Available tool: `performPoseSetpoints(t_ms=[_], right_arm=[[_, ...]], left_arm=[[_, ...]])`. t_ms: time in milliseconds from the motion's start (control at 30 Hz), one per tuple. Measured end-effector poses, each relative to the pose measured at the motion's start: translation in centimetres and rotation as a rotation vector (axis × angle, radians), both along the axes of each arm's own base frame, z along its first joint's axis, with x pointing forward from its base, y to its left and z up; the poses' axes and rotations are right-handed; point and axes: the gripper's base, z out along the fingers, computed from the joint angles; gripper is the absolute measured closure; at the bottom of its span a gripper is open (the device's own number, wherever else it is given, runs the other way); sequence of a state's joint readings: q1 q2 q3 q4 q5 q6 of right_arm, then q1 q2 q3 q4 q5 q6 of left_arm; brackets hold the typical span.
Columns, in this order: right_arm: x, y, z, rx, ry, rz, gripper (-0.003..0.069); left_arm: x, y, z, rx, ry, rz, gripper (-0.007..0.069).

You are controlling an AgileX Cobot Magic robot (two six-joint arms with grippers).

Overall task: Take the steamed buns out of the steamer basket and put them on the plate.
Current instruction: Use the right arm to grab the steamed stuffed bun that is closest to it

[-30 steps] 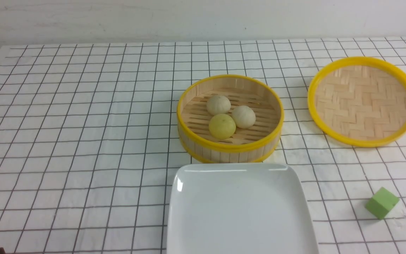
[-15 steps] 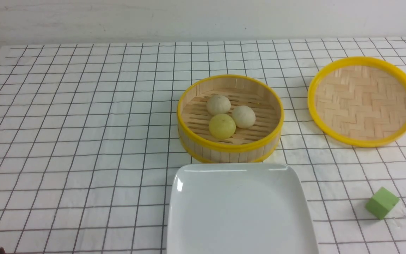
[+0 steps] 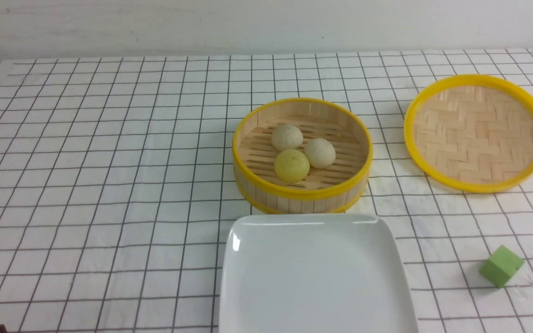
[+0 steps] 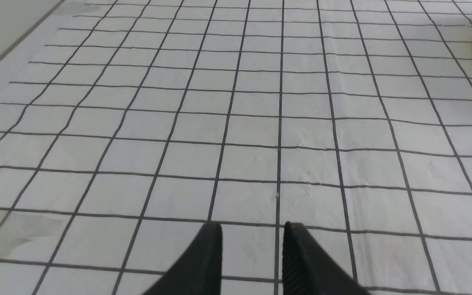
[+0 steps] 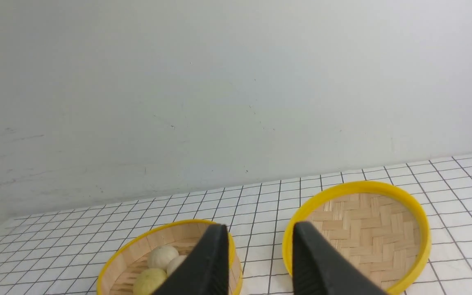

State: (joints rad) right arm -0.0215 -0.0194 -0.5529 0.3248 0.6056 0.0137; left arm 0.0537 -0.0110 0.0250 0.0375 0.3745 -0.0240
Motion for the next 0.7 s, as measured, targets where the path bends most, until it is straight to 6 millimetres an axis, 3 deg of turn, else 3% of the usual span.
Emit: performPoseSetpoints(t_ms=[700], right_arm=[[-0.04, 0.23, 0.03, 0.037, 0.003, 0.028, 0.0417]], left_arm=[[0.00, 0.00, 0.00, 0.000, 0.000, 0.000, 0.0382]])
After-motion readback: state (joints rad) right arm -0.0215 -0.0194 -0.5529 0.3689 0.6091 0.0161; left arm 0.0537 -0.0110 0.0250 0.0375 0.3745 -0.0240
